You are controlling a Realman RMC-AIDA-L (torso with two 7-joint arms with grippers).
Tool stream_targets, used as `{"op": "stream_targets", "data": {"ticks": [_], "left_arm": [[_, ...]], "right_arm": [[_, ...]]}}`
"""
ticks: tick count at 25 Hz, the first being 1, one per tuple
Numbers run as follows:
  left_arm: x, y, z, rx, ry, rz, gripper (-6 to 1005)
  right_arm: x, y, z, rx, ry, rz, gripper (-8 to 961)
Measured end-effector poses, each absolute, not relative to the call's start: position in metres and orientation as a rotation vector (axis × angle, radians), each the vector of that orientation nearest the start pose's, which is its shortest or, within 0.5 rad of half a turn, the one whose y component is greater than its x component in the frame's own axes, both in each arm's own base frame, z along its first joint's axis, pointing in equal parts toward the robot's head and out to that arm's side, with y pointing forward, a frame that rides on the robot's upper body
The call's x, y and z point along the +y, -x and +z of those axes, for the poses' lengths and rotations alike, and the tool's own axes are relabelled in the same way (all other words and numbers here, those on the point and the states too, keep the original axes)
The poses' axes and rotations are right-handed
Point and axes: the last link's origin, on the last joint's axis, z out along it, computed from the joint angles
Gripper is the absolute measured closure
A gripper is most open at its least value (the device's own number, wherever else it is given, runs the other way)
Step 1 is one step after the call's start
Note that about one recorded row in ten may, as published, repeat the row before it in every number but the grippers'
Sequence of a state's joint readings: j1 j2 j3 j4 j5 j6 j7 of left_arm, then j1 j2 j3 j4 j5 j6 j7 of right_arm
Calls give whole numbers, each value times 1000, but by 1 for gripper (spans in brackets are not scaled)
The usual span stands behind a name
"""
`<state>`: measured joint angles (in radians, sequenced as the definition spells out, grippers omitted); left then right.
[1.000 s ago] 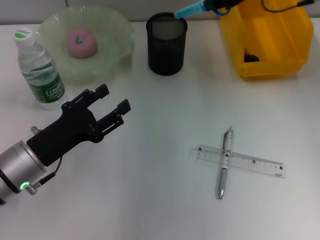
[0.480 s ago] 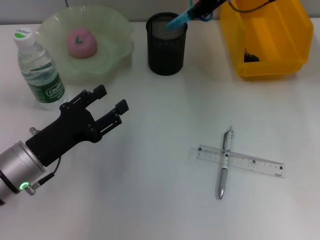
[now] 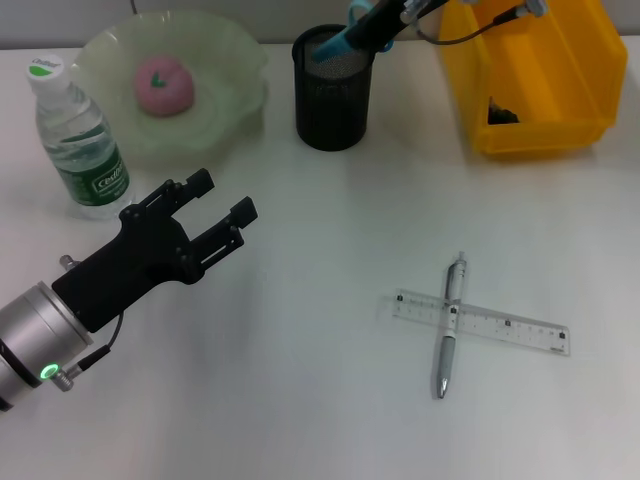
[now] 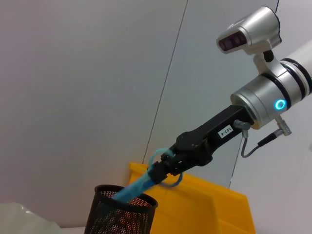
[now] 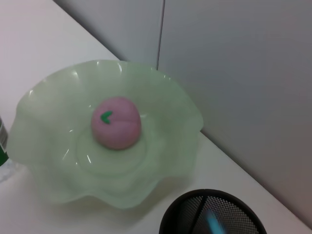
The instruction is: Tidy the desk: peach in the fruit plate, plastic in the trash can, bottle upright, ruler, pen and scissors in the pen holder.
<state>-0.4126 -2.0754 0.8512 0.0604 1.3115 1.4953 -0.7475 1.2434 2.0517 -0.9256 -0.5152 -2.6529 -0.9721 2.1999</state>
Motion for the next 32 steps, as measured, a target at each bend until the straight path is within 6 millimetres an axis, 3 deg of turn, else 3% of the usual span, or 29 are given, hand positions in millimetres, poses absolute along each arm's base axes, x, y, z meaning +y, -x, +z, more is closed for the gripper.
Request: {"op": "stream_targets", "data": {"ticks": [7,12,18,21,25,26,27,28,30,32], "left_arm": [[271,297,-51,-669,2231,-1079,261],[271,297,-51,-670,2232,-1078,261],[272,297,-50,-680,2232,-1082,259],[274,298,-47,-666,2246,-1075,257],[271,300,-44,-596,2334,-1026,255],[270,300,-42,-583,2355,-1014,254],[270,301,-41,-572,2380,-1000,254],[270,301,-41,-572,2380,-1000,253],[269,301,-41,-565,2422,-978,252],[268,303,-41,-565,2442,-962,251]], "right_arm": [[489,-87,-33,561,2545,-142,758],[490,-88,-29,577,2526,-87,527],[483,-91,-5,622,2520,145,400],[468,-94,10,635,2565,294,350],[430,-105,32,644,2697,486,317],[430,-105,32,644,2697,486,293],[413,-111,38,642,2758,505,269],[413,-111,38,642,2758,505,245],[391,-118,39,639,2873,455,197],[388,-120,38,644,2898,430,197]]}}
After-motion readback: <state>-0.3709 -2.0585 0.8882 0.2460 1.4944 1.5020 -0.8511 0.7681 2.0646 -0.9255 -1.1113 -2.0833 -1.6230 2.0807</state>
